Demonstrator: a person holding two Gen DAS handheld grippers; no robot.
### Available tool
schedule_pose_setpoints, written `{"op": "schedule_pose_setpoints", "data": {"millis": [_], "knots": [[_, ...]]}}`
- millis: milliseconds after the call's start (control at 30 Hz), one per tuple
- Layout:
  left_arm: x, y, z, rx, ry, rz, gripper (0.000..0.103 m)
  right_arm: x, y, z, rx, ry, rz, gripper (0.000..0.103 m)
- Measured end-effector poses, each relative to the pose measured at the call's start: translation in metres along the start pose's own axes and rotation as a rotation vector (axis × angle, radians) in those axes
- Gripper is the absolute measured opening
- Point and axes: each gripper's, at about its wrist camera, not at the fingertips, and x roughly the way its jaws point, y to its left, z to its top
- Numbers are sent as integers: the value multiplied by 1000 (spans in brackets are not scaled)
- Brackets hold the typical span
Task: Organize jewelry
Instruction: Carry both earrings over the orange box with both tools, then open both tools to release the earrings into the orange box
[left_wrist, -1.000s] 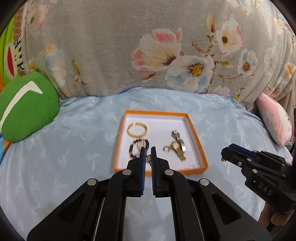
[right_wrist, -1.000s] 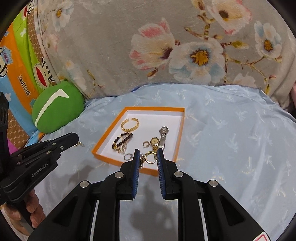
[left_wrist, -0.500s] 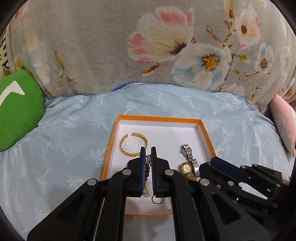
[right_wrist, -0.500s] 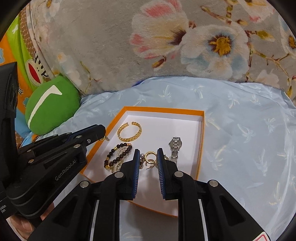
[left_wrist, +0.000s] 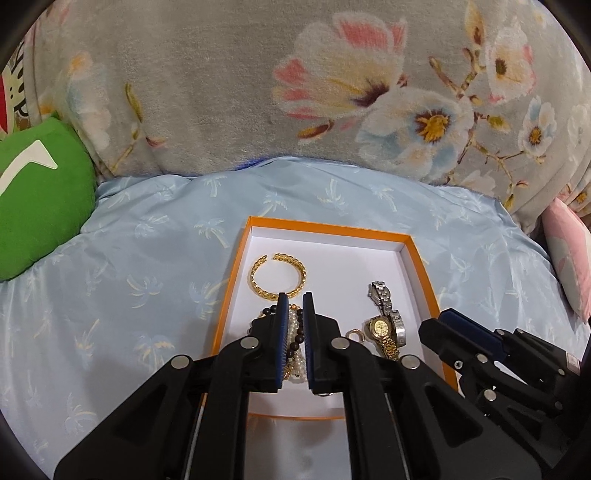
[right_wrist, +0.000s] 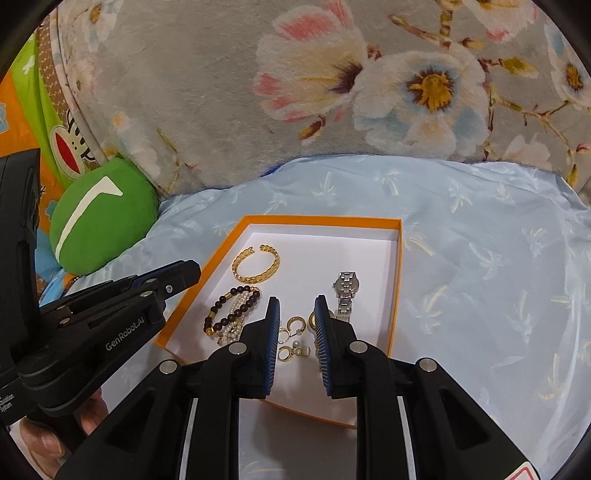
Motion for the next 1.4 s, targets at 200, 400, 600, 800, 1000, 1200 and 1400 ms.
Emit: {"op": "schedule_pose_setpoints", "data": {"millis": [200, 400, 600, 800, 1000, 1200, 1400], "knots": [[-12, -10, -2, 28, -12, 3, 6, -11, 3, -2, -11, -7, -5, 19], [-19, -16, -6, 43, -11, 9, 6, -23, 2, -1, -11, -17, -11, 19], [-26, -21, -6, 48, -16, 4, 6, -33, 4, 0, -18, -25, -16, 19], [-29, -27, -7, 57, -16, -1, 6, -36, 6, -2, -26, -24, -20, 19], [-29, -28, -9, 59, -12, -4, 7, -36, 6, -4, -23, -19, -19, 19], [-24, -18, -12, 43, 3, 23, 7, -32, 0, -14, -25, 6, -44, 19], [7, 29, -17, -80, 95, 50, 7, -14, -19, -31, 22, 64, -46, 19]]}}
